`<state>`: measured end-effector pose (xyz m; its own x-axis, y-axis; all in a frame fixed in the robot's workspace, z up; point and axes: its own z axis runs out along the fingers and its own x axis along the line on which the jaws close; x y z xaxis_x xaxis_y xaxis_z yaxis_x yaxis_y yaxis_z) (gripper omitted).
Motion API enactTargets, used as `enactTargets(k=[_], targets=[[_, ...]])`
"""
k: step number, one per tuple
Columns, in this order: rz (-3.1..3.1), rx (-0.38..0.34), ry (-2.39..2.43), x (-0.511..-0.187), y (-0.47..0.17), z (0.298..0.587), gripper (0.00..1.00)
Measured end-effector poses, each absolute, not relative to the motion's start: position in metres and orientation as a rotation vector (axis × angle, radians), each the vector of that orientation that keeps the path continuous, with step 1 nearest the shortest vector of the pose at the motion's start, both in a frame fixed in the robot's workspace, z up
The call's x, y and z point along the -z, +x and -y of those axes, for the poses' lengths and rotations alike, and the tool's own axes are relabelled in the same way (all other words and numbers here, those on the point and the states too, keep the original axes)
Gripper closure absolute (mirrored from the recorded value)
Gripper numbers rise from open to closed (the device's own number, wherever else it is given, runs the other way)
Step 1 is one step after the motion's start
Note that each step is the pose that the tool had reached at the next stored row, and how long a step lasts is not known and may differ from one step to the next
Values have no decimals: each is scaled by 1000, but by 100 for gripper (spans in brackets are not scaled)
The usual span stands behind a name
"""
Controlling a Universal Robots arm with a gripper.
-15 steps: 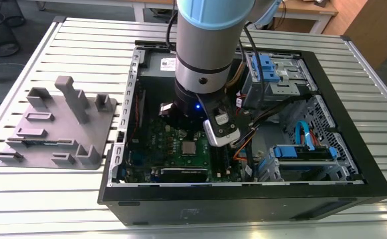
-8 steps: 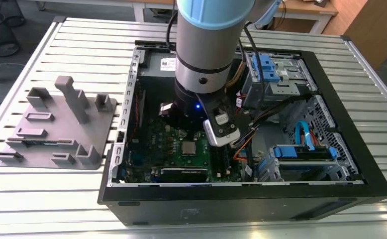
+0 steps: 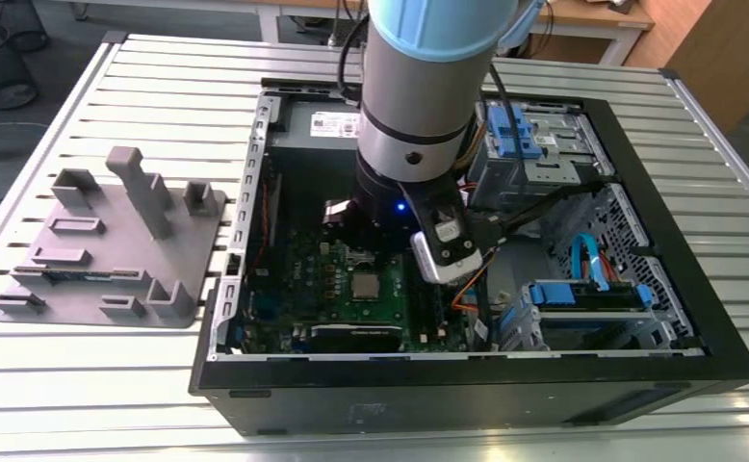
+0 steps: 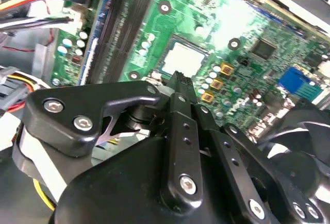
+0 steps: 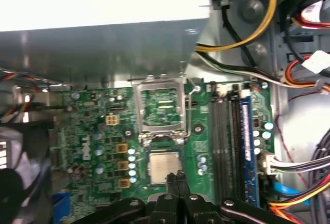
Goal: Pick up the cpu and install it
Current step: 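Close the cpu cover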
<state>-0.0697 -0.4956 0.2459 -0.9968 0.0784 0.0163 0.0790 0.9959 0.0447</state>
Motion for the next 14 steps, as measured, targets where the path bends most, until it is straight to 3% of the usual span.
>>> enactTargets(k=[14], targets=[[3125, 70, -41, -238, -49, 492, 89]])
